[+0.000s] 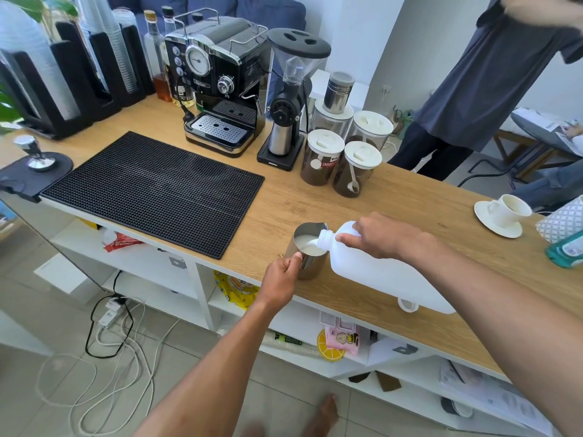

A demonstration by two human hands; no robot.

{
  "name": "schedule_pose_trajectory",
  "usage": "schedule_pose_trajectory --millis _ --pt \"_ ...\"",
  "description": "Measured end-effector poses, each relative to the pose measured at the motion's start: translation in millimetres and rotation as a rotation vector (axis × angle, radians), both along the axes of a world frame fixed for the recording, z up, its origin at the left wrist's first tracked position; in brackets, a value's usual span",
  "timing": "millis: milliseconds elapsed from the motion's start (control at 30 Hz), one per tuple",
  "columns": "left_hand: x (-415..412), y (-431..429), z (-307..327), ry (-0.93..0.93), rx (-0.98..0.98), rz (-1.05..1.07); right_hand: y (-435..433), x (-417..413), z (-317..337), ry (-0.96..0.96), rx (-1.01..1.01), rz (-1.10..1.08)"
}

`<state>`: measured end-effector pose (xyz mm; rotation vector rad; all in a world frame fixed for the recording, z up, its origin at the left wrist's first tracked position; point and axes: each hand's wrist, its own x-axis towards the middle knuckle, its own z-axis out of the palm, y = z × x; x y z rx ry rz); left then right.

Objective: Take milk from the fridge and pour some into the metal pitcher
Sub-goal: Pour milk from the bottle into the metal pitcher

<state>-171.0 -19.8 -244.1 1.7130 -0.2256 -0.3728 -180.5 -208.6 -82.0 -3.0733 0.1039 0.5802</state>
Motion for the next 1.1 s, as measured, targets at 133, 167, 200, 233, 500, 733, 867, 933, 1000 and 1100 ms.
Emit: schedule_pose_trajectory --millis 133,167,200,233,500,733,867,933,1000,1100 --pt "-0.1 0.6 -0.9 0.0 -0.012 0.003 -0.2 0.3 -0.6 0.003 0.001 0.0" --pt "-0.1 0.6 -0.9 -0.002 -0.012 0.002 -0.2 0.6 -0.5 0.004 -0.001 0.003" --pt "-0.2 0.5 -0.9 -0.003 -0.011 0.002 -0.2 1.1 -0.1 0.005 -0.005 0.007" --pt "-0.4 0.5 -0.6 -0.004 -0.011 0.002 -0.4 1.5 0.0 0.005 -0.009 0.011" --pt "-1.1 -0.1 1.1 -0.002 -0.007 0.012 -3.5 3.0 -2.7 -0.005 -0.003 0.011" --pt "-2.7 -0.3 3.6 0.008 -0.005 0.018 -6.1 2.1 -4.5 -0.009 -0.001 0.015" --pt "-3.3 -0.2 5.4 0.001 0.005 0.019 -7.4 1.9 -6.3 -0.009 0.005 0.008" --pt "-3.5 0.1 5.4 -0.002 0.013 0.02 -7.2 1.8 -6.7 -0.009 0.004 0.009" --pt "-3.5 -0.2 4.6 -0.002 0.021 0.015 -7.3 1.6 -6.7 -0.009 -0.005 0.01" --pt "-2.5 -0.3 4.2 -0.003 0.032 0.018 -8.4 2.7 -8.0 -0.008 -0.007 0.012"
